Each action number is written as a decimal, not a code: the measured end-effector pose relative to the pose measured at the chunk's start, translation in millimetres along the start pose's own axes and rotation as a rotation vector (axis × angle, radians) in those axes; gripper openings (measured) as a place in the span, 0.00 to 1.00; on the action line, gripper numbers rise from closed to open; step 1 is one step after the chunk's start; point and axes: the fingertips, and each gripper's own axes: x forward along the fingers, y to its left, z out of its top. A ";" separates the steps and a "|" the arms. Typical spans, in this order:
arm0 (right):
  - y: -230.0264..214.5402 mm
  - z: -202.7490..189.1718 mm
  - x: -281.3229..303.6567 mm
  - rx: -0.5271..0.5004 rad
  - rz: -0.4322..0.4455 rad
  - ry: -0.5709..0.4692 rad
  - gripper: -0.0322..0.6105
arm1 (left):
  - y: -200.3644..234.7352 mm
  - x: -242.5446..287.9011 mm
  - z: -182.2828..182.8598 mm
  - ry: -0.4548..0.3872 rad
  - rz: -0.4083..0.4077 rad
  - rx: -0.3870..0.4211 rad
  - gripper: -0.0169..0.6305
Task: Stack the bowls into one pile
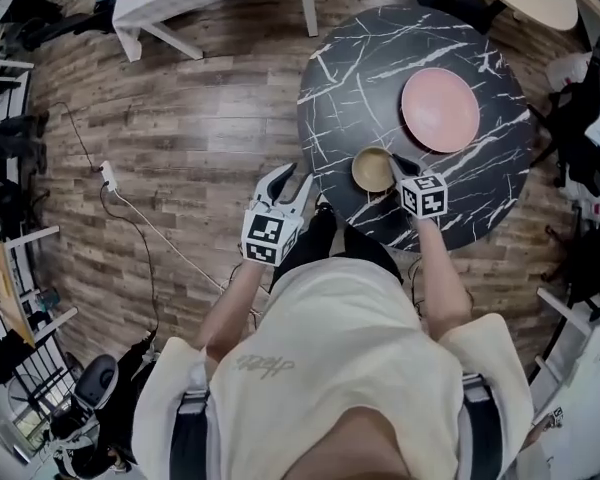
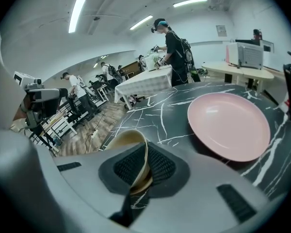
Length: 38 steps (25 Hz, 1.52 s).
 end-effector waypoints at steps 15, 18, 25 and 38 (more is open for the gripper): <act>-4.0 -6.6 -10.0 0.047 -0.081 -0.037 0.17 | -12.4 3.5 0.8 -0.004 -0.068 0.033 0.24; -5.6 -8.8 -21.8 0.050 -0.096 -0.050 0.17 | -14.9 6.0 0.5 -0.006 -0.080 0.040 0.24; -8.3 -29.0 -60.7 0.062 -0.146 -0.064 0.14 | -39.4 15.3 3.5 -0.031 -0.133 0.052 0.24; -19.8 -46.8 -129.1 0.111 -0.225 -0.149 0.06 | -80.9 24.7 19.3 -0.043 -0.206 0.112 0.24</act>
